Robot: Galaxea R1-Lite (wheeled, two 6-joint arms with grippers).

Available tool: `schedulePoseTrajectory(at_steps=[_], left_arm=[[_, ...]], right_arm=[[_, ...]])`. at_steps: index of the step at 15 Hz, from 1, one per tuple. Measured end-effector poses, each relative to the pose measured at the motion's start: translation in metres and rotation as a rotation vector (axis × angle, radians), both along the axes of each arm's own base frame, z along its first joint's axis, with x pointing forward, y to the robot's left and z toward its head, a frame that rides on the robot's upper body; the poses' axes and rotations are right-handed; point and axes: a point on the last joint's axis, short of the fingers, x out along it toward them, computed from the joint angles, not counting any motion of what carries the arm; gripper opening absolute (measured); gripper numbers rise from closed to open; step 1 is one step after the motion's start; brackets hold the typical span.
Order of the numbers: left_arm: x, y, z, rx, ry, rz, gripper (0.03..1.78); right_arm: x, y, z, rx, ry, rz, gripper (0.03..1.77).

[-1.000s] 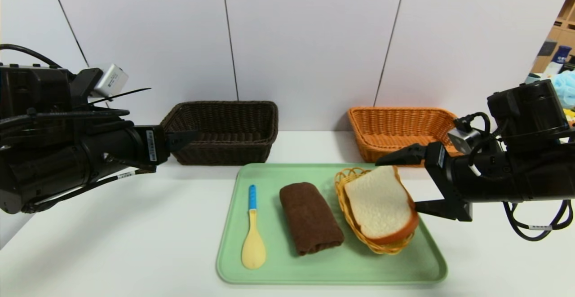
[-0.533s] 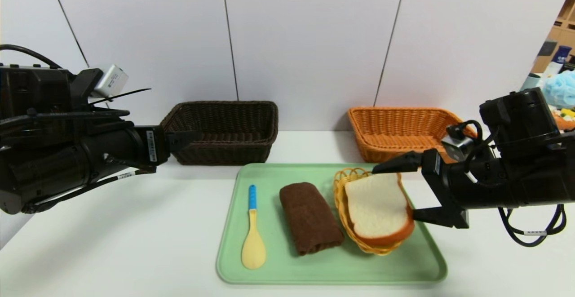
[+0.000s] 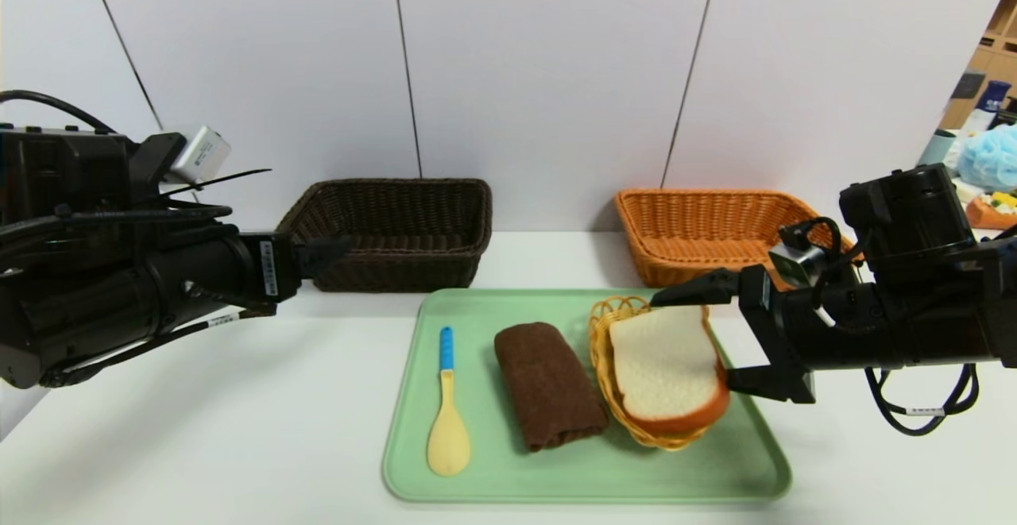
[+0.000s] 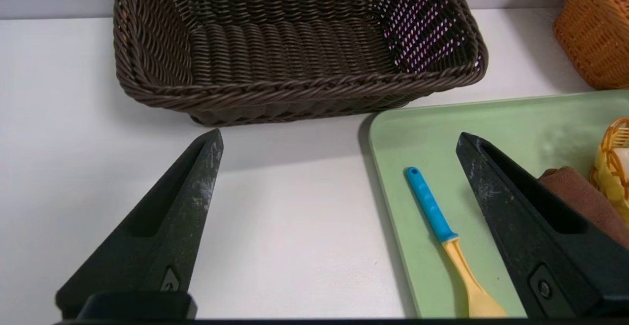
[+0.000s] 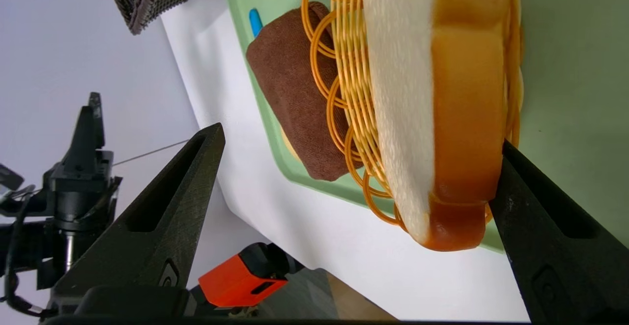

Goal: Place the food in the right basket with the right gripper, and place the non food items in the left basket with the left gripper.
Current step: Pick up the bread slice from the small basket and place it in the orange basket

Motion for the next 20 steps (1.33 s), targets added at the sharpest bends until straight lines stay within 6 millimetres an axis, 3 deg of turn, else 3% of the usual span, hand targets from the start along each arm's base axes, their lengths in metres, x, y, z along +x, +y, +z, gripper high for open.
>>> schedulePoseTrajectory(at_steps=[14, 20], left_arm=[[-0.001, 0.000, -0.007, -0.011, 0.027, 0.005, 1.69], [0.000, 0.000, -0.008, -0.009, 0.030, 0.005, 1.69]], right_arm=[[0.004, 0.002, -0.012, 0.006, 0.042, 0.007, 1.70], [0.001, 0.001, 0.000, 0.018, -0.006, 0.004, 1.70]])
